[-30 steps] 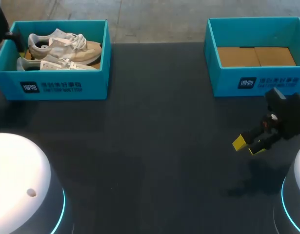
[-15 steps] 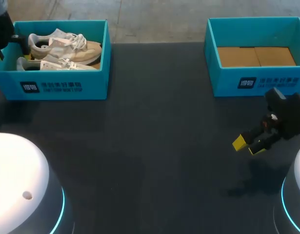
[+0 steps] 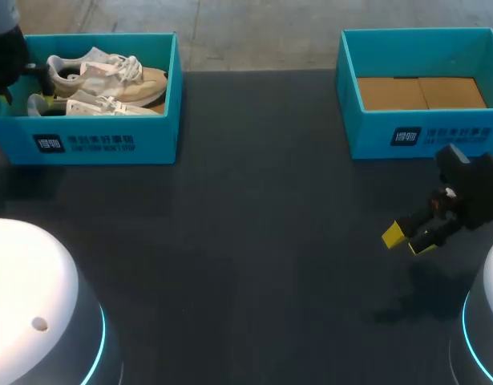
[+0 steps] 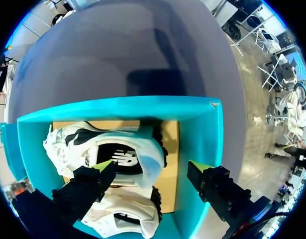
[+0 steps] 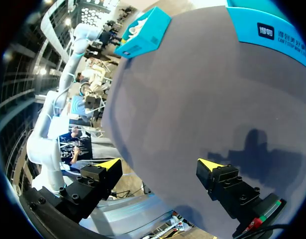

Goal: Take the shoe out of the shoebox, open the shoe tongue, remove and reinsert the insole, then place the shoe into the shoebox

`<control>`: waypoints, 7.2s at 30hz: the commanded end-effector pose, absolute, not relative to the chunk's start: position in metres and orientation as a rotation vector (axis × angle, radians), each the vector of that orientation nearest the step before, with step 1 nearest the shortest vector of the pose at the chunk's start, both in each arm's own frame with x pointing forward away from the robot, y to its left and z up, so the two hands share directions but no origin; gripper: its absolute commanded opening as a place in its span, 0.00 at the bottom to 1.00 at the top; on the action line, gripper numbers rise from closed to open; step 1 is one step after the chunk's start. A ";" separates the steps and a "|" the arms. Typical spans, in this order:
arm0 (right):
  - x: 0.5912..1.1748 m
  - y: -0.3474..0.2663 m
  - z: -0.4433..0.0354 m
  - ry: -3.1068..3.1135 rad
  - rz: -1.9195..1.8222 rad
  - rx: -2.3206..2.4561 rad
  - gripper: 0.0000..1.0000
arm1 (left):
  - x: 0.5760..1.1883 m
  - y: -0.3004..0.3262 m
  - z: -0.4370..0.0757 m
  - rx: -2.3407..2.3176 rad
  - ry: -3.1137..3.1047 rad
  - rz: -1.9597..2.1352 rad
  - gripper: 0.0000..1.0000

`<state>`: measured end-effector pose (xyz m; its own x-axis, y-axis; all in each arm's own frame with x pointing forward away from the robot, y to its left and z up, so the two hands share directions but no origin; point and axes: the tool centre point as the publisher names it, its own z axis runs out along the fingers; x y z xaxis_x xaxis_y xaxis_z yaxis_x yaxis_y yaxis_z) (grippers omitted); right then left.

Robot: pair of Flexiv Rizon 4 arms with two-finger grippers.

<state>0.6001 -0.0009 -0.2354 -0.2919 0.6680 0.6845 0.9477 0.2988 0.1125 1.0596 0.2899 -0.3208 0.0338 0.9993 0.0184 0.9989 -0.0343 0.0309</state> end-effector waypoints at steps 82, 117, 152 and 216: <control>0.599 -0.001 -0.235 -2.051 -0.702 -1.436 1.00 | 1.064 0.292 -0.394 2.287 2.274 -0.004 0.78; 0.599 -0.001 -0.235 -2.051 -0.702 -1.436 1.00 | 1.061 0.292 -0.375 2.334 2.217 0.062 0.00; 0.599 -0.001 -0.235 -2.051 -0.702 -1.436 1.00 | 1.065 0.299 -0.268 2.267 2.160 0.214 0.00; 0.599 -0.001 -0.235 -2.051 -0.702 -1.436 1.00 | 1.003 0.301 -0.159 2.213 2.179 0.270 0.00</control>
<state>0.6000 -0.0008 -0.2354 -0.2920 0.6679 0.6845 0.9476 0.2990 0.1125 1.0200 0.3109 -0.1693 0.0176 0.9964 0.0830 0.9912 -0.0282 0.1293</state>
